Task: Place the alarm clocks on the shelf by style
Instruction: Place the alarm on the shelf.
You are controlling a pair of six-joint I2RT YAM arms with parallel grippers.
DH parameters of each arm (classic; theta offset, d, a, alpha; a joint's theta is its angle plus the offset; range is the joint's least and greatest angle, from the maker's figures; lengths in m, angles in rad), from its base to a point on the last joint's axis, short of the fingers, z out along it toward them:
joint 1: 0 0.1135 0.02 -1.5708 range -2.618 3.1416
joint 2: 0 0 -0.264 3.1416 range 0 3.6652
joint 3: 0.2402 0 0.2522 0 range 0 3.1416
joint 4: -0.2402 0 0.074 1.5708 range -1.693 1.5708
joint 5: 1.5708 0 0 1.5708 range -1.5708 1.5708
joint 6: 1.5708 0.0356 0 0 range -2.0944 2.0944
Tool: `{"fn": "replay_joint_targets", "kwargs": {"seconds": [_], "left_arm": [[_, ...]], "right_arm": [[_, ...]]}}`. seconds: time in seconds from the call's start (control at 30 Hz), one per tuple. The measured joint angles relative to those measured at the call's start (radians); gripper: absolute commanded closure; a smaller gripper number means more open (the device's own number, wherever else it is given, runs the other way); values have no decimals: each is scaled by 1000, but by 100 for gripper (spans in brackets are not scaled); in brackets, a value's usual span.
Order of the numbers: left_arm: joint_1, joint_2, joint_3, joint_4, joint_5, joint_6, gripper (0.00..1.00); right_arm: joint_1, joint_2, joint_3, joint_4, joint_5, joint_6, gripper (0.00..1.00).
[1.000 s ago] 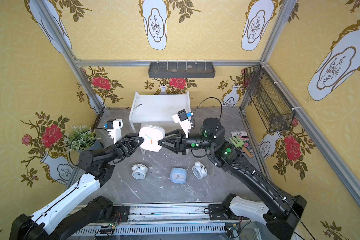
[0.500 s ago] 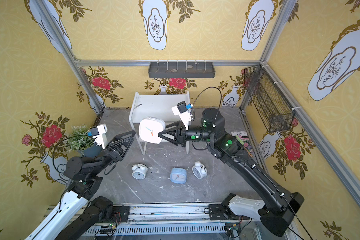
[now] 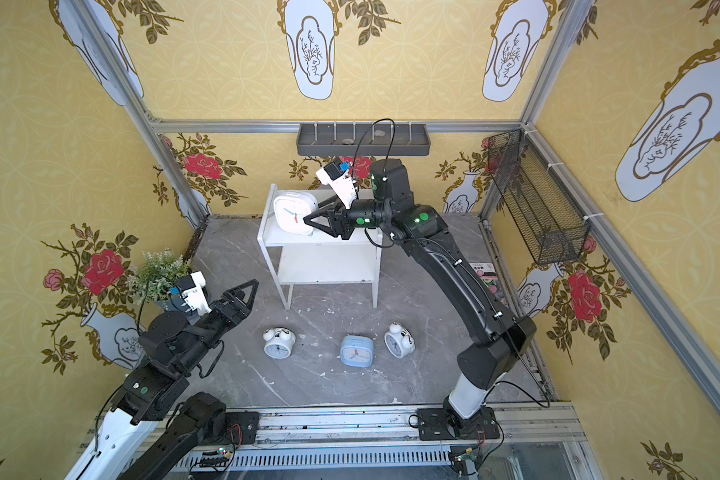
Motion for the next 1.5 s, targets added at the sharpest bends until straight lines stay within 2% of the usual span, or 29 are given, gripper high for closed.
{"fn": "replay_joint_targets", "kwargs": {"seconds": [0.17,0.27,1.07,1.5], "left_arm": [[0,11,-19,-38,0,-1,11],[0,12,-23,-45,1,0,12],[10,97,-44,-15,27,18,16],[13,106,-57,20,42,18,17]], "right_arm": [[-42,137,175,-64,-46,-64,68],[-51,194,226,-93,-68,-88,68],[-48,396,370,-74,-187,-119,67],[-56,395,325,-8,-204,-109,56]]}}
